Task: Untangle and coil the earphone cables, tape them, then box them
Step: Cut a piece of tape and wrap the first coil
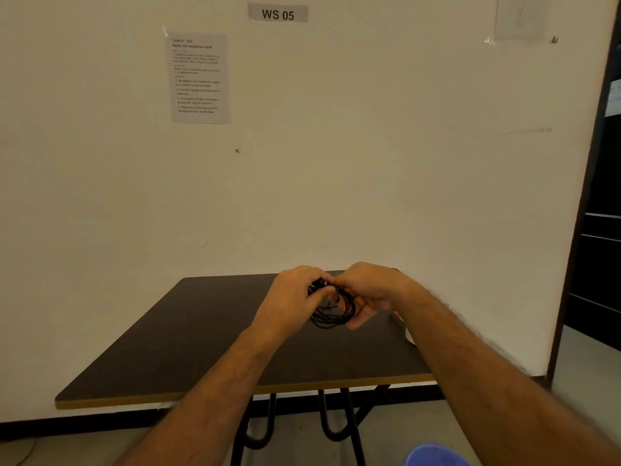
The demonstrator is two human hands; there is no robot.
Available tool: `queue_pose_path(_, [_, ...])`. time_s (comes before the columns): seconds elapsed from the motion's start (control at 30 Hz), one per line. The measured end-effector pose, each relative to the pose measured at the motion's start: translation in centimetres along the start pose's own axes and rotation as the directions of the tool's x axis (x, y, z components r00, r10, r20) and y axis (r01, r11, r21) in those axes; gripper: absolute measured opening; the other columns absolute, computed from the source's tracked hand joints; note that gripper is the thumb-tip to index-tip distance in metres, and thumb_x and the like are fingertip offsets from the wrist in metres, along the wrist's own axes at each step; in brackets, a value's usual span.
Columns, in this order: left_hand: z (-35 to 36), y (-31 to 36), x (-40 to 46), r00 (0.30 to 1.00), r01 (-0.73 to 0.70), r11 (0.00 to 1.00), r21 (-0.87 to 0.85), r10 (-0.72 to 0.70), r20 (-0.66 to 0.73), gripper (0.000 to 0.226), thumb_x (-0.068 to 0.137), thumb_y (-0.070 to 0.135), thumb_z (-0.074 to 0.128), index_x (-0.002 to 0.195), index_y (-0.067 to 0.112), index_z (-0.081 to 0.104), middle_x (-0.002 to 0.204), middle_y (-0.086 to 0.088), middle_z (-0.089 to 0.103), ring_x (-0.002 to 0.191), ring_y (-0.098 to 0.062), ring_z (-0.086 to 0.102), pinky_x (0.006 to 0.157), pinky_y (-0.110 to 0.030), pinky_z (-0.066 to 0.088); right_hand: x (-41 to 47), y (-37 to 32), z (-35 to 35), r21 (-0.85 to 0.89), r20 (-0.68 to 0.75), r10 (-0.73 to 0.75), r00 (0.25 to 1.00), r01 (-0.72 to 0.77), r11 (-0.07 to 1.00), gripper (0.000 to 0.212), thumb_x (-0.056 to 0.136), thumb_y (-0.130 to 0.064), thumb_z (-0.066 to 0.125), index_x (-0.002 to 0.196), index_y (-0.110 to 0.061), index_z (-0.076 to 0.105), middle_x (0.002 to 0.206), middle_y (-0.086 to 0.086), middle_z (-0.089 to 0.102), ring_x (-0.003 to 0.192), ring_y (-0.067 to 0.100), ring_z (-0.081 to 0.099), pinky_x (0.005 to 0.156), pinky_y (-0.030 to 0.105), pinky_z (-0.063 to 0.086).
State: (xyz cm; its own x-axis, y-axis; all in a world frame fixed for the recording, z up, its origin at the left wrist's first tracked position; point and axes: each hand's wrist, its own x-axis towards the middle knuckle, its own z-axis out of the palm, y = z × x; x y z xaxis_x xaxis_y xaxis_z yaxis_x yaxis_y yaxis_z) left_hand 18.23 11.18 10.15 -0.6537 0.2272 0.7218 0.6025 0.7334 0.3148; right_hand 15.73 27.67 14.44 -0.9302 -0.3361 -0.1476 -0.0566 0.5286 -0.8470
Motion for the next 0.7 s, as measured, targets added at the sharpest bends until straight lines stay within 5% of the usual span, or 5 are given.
queue_pose_path(0.2, [-0.2, -0.5, 0.2, 0.981, 0.184, 0.978, -0.098, -0.177, 0.079, 0.008, 0.09, 0.026, 0.07, 0.097, 0.024, 0.074, 0.087, 0.012, 0.069, 0.082, 0.0, 0.063, 0.068, -0.011, 0.045, 0.0, 0.4, 0.1, -0.044, -0.044, -0.209, 0.977, 0.207, 0.977, 0.014, 0.098, -0.015, 0.052, 0.104, -0.007, 0.062, 0.081, 0.013, 0.069, 0.07, 0.02, 0.07, 0.066, 0.033, 0.061])
queue_pose_path(0.3, [-0.5, -0.9, 0.3, 0.965, 0.257, 0.95, -0.175, -0.242, 0.101, 0.004, 0.088, 0.026, 0.072, 0.089, 0.022, 0.074, 0.081, 0.009, 0.071, 0.079, -0.005, 0.066, 0.07, -0.023, 0.053, -0.1, 0.6, -0.1, -0.121, 0.008, -0.313, 0.95, 0.312, 0.942, 0.02, 0.09, -0.009, 0.062, 0.109, -0.009, 0.062, 0.084, 0.014, 0.07, 0.076, 0.018, 0.069, 0.066, 0.026, 0.056])
queue_pose_path(0.53, [-1.3, -0.6, 0.3, 0.904, 0.41, 0.844, -0.347, -0.327, 0.274, 0.006, 0.09, 0.019, 0.069, 0.091, 0.014, 0.073, 0.067, -0.001, 0.066, 0.063, -0.008, 0.06, 0.067, -0.026, 0.049, 0.1, 1.2, -0.1, -0.359, -0.052, -0.473, 0.88, 0.425, 0.831, 0.02, 0.081, -0.005, 0.066, 0.097, -0.016, 0.069, 0.084, 0.007, 0.074, 0.08, 0.019, 0.07, 0.08, 0.04, 0.059])
queue_pose_path(0.7, [-1.5, -0.8, 0.3, 0.886, 0.451, 0.799, -0.397, -0.35, 0.303, 0.006, 0.092, 0.019, 0.068, 0.093, 0.015, 0.072, 0.068, 0.0, 0.066, 0.066, -0.008, 0.062, 0.072, -0.027, 0.051, -0.1, 1.4, 0.1, -0.178, -0.152, -0.503, 0.851, 0.477, 0.861, 0.023, 0.081, 0.001, 0.066, 0.098, -0.014, 0.065, 0.087, 0.011, 0.075, 0.074, 0.013, 0.069, 0.075, 0.031, 0.057])
